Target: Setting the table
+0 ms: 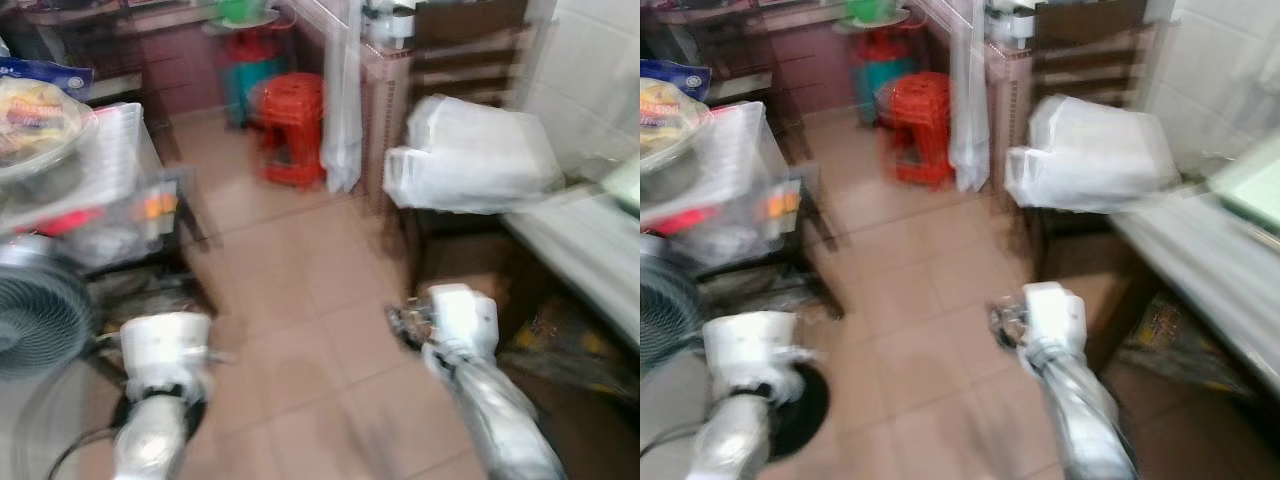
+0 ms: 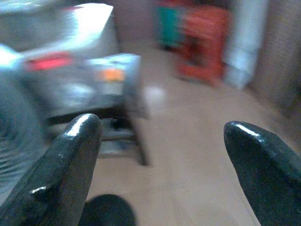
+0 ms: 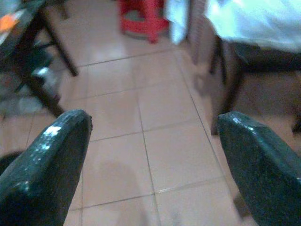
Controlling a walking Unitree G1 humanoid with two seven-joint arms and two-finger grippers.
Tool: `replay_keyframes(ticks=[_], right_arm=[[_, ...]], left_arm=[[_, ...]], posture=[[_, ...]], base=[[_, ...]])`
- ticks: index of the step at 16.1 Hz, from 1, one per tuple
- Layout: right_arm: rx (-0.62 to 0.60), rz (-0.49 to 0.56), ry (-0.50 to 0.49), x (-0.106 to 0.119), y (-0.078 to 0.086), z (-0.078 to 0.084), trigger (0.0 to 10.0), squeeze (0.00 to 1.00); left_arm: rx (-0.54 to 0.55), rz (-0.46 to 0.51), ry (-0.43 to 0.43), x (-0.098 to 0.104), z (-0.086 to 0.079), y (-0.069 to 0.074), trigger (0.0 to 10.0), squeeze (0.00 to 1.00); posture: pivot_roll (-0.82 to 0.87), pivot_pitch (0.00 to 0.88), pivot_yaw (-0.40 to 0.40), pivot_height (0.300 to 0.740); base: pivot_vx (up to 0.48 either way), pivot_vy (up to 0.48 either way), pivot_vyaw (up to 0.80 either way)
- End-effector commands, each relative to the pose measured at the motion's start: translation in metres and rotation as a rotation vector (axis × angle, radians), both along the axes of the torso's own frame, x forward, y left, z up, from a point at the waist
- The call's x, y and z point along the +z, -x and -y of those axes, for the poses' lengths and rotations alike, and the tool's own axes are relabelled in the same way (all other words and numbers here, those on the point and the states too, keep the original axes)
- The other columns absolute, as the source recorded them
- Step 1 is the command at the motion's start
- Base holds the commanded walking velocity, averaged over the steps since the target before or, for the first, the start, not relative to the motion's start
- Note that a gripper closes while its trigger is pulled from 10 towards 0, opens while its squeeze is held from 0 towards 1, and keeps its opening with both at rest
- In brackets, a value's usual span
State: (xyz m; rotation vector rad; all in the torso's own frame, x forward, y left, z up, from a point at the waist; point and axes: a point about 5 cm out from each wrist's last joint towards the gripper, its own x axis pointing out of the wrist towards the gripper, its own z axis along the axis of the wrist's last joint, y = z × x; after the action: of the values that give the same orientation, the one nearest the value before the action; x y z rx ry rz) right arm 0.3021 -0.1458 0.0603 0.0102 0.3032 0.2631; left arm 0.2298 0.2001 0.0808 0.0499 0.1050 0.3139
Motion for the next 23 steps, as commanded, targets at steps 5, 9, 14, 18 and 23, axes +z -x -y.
replay_keyframes(ticks=[5,9,14,18,23], right_arm=[[0.124,0.037,-0.010,0.006,-0.009,-0.013,10.0,0.00],[0.096,0.031,-0.038,0.001,-0.008,-0.008,10.0,0.00],[-0.036,0.007,-0.046,-0.013,0.005,0.015,10.0,0.00],[-0.089,0.010,-0.038,-0.015,0.012,0.022,10.0,0.00],[-0.071,0.066,-0.049,-0.005,0.011,0.016,10.0,0.00]], left_arm=[[0.130,-0.031,-0.034,-0.009,-0.012,0.009,10.0,0.00],[0.045,-0.041,-0.039,-0.009,-0.006,0.002,10.0,0.00],[-0.154,-0.044,-0.071,-0.002,0.016,-0.007,10.0,0.00],[-0.252,-0.055,-0.077,-0.004,0.026,-0.003,10.0,0.00],[-0.214,-0.072,-0.043,-0.013,0.030,0.004,10.0,0.00]], posture=[[0.03,0.046,-0.049,0.740],[0.02,0.053,-0.019,0.740],[-0.02,0.095,0.050,0.740],[-0.03,0.101,0.058,0.740],[-0.04,0.073,0.023,0.740]], base=[[0.000,0.000,0.00],[0.000,0.000,0.00],[0.000,0.000,0.00],[0.000,0.000,0.00],[0.000,0.000,0.00]])
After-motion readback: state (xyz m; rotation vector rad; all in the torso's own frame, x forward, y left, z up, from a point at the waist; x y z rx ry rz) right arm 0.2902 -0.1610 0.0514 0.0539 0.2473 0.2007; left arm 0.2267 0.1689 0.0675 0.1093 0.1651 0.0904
